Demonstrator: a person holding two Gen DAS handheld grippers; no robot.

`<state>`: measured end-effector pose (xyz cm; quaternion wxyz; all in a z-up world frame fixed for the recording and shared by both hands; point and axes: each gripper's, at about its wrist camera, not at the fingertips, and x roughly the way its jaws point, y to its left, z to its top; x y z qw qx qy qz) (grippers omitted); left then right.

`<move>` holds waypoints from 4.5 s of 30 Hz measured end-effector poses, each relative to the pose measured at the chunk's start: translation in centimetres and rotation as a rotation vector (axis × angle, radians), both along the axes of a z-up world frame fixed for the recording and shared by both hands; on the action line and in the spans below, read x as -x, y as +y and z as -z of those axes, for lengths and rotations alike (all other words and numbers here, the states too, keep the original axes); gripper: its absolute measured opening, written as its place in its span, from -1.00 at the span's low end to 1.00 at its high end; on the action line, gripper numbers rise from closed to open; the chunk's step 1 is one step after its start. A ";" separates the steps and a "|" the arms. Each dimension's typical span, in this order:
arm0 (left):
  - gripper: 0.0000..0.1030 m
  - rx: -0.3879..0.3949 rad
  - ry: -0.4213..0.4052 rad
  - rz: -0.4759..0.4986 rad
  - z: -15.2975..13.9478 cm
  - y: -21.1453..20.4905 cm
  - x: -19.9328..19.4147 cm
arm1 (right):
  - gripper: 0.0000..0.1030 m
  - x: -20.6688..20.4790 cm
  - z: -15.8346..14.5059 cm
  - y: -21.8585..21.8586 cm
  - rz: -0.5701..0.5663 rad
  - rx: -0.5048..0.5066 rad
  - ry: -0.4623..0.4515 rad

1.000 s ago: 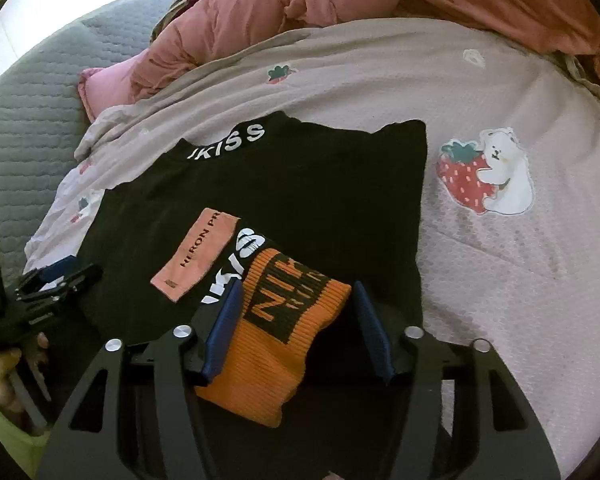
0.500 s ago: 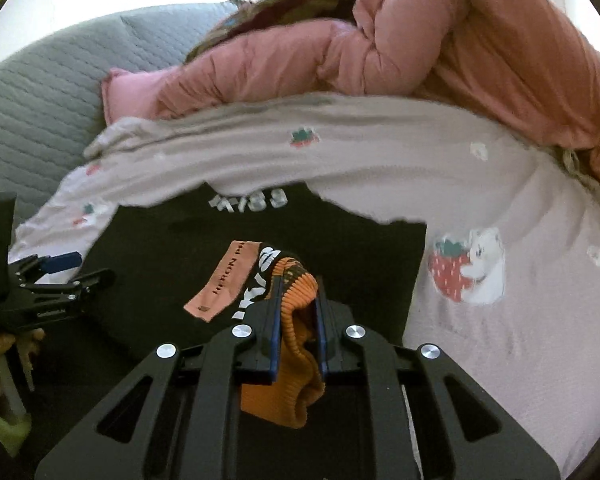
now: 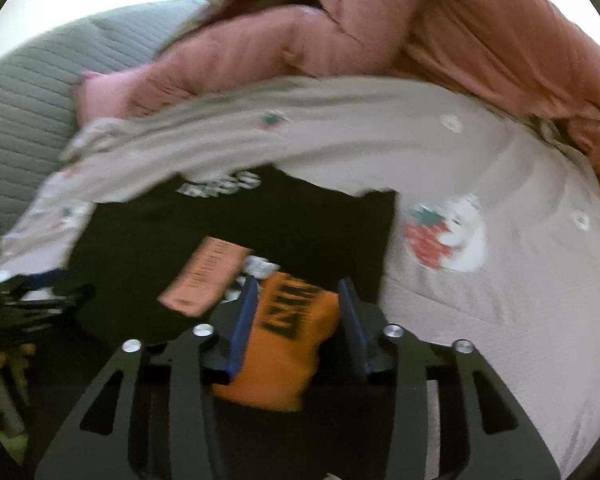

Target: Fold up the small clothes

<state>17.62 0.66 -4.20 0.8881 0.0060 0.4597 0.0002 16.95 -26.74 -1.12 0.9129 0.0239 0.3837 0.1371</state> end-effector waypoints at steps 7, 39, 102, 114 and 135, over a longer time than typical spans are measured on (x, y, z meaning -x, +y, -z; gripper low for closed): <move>0.51 0.006 -0.006 0.002 -0.3 0.1 0.9 | -0.09 1.7 -1.1 3.9 -0.149 0.015 -0.017; 0.51 0.028 -0.026 0.004 -1.8 0.4 3.0 | 0.23 3.2 0.5 6.0 -0.225 -0.011 0.078; 0.81 0.026 -0.185 -0.117 -7.5 6.3 13.3 | 0.85 10.2 -5.5 2.5 -0.162 0.061 -0.050; 0.81 0.011 -0.153 -0.109 -6.2 6.5 15.7 | 0.85 11.9 -4.5 0.9 -0.149 0.064 -0.028; 0.68 0.106 -0.023 -0.067 -2.4 6.5 18.4 | 0.85 14.7 -3.4 -2.0 -0.145 0.055 -0.008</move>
